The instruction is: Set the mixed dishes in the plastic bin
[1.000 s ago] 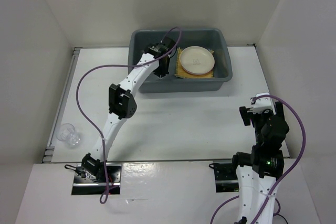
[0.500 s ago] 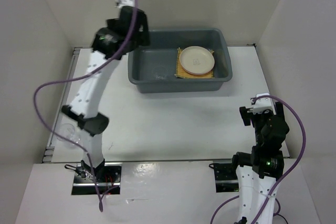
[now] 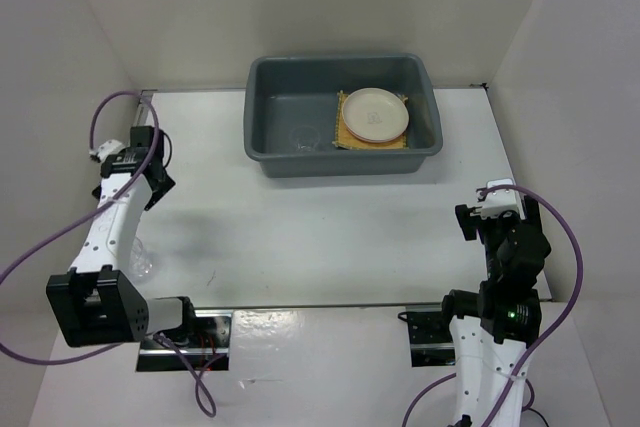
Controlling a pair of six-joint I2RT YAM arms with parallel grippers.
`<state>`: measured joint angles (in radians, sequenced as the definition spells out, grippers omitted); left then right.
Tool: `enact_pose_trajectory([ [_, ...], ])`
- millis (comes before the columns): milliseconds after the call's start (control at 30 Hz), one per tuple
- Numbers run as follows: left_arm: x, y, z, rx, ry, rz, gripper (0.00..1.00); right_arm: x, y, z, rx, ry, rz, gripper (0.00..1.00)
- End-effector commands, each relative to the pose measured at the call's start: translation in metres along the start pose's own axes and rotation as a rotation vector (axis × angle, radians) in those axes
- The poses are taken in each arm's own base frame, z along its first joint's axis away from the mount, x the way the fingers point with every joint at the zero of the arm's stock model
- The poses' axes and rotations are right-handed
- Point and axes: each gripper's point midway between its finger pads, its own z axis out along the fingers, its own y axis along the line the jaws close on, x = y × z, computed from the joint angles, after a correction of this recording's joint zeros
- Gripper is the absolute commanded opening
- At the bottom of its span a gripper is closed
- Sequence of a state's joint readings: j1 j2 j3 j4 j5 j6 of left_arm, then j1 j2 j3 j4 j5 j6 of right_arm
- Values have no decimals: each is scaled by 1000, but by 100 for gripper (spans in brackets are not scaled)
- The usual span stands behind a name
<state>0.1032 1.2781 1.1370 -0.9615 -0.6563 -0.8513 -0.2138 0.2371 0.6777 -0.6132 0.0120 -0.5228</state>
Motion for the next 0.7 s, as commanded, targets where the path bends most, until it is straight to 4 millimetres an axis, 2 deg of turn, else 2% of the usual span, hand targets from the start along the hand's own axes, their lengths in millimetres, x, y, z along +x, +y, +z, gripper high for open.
enact_pose_trajectory([
  [0,-23,3,-2,18,-44,-262,100,-4,-2,2,11,-18,-7,99],
  [133,-8,24,26,-126,25,-289,100,-4,-2,2,11,-18,-7,99],
  [300,19,21,58,-123,142,-246,100,-4,-2,2,11,-18,-7,99],
  [600,34,12,77,-116,199,-198,100,1,-1,5,10,3,-8,99],
  [667,42,6,81,-95,235,-186,94,1,-1,5,10,3,-8,99],
])
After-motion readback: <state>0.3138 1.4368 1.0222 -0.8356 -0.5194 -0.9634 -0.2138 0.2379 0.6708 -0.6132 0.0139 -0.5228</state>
